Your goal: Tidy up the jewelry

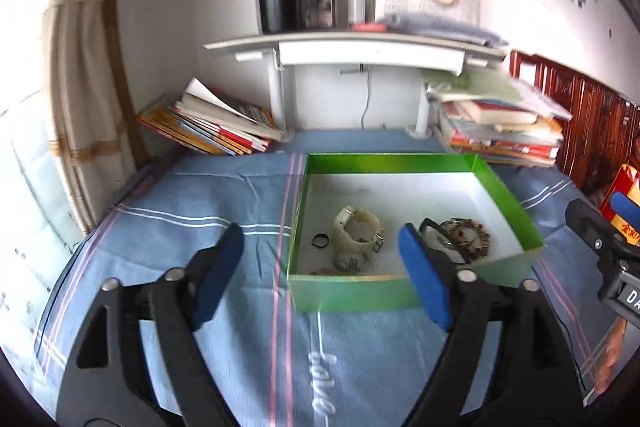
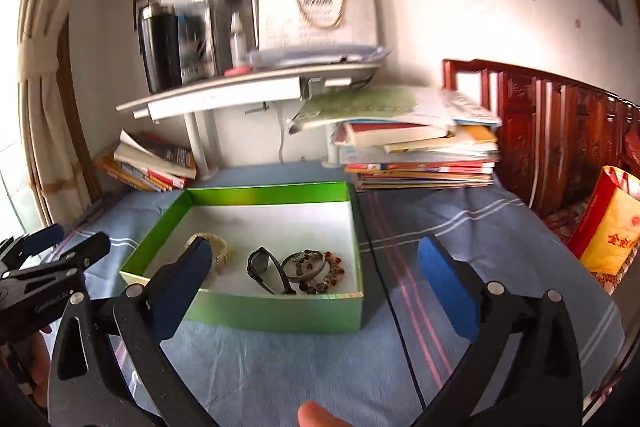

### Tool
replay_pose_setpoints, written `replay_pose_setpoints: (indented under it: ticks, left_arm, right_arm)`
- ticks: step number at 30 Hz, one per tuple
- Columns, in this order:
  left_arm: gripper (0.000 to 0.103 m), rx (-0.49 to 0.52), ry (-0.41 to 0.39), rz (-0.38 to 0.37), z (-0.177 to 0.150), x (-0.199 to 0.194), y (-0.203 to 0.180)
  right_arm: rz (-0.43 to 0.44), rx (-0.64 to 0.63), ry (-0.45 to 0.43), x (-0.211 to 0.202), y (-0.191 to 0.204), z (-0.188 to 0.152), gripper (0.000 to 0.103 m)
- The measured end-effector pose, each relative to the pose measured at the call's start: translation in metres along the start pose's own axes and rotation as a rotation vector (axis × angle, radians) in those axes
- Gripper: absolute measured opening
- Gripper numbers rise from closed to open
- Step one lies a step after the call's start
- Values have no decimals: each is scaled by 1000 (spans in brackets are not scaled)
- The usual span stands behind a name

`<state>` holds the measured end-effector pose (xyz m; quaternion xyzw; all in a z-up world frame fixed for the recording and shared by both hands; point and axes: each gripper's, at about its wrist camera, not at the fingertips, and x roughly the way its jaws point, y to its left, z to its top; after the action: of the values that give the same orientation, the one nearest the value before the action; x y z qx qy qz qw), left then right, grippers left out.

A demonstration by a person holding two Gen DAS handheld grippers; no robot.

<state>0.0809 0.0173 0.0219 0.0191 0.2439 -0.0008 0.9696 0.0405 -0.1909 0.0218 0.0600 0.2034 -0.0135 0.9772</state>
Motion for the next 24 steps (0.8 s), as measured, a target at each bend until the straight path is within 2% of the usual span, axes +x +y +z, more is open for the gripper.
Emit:
replay_pose_setpoints:
  ticks: [3, 6, 15, 24]
  left_arm:
    - [89, 3, -46, 11, -22, -28, -6]
    - [91, 41, -25, -12, -32, -35, -13]
    - [97, 42, -44, -14, -31, -55, -23]
    - [99, 44, -50, -10, -32, -61, -22]
  right_arm:
    - [-14, -36, 20, -10, 1, -15, 100]
    - [-12, -84, 37, -9, 7, -16, 100]
    - [-55, -103, -14, -36, 12, -16, 100]
    - [-47, -101, 12, -32, 11, -17, 100]
